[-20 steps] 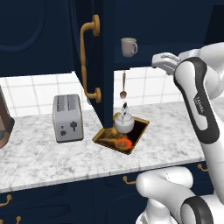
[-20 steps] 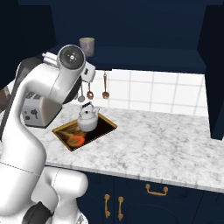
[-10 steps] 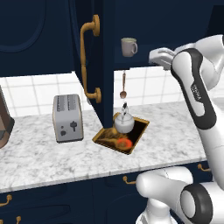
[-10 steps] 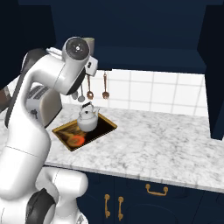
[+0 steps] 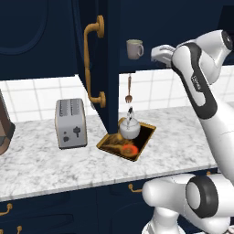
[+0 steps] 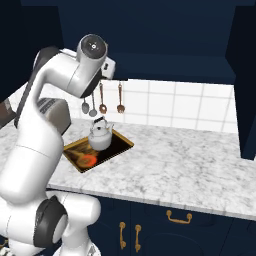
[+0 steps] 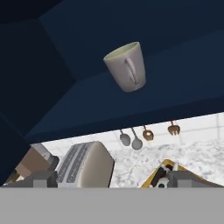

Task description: Pick the kettle from the counter and place it on the tray. Then pick the mug from the cabinet and place it on the tray. Then close the cabinet doors.

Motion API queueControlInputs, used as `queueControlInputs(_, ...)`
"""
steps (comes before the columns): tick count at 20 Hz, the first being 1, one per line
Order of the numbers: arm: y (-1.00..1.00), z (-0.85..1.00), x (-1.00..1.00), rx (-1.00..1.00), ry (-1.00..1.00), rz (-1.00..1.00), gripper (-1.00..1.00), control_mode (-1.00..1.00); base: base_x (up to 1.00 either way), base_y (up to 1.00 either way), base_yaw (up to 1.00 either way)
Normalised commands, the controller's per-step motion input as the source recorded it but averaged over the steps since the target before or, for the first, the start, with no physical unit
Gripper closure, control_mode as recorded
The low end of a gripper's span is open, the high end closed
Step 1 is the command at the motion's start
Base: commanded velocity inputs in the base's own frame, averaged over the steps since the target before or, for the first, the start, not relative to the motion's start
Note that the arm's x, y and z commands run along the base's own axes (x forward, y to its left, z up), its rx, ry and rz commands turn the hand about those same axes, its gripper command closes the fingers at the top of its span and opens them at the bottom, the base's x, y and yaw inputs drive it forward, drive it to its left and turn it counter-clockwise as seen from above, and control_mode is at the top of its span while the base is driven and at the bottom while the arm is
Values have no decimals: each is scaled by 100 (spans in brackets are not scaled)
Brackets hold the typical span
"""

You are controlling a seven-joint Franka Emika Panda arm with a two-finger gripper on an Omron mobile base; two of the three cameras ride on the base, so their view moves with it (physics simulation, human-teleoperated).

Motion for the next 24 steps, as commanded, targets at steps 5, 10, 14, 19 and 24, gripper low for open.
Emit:
queueControlInputs(5,0,0,47,0,0,3,-100,-100,0,0,0)
queueControlInputs(10,0,0,45,0,0,13,-100,-100,0,0,0)
queueControlInputs(14,0,0,29,-1,0,8,-100,-100,0,0,0)
queueControlInputs(19,0,0,26,-2,0,0,-100,-100,0,0,0)
queueControlInputs(24,0,0,27,0,0,0,-100,-100,0,0,0)
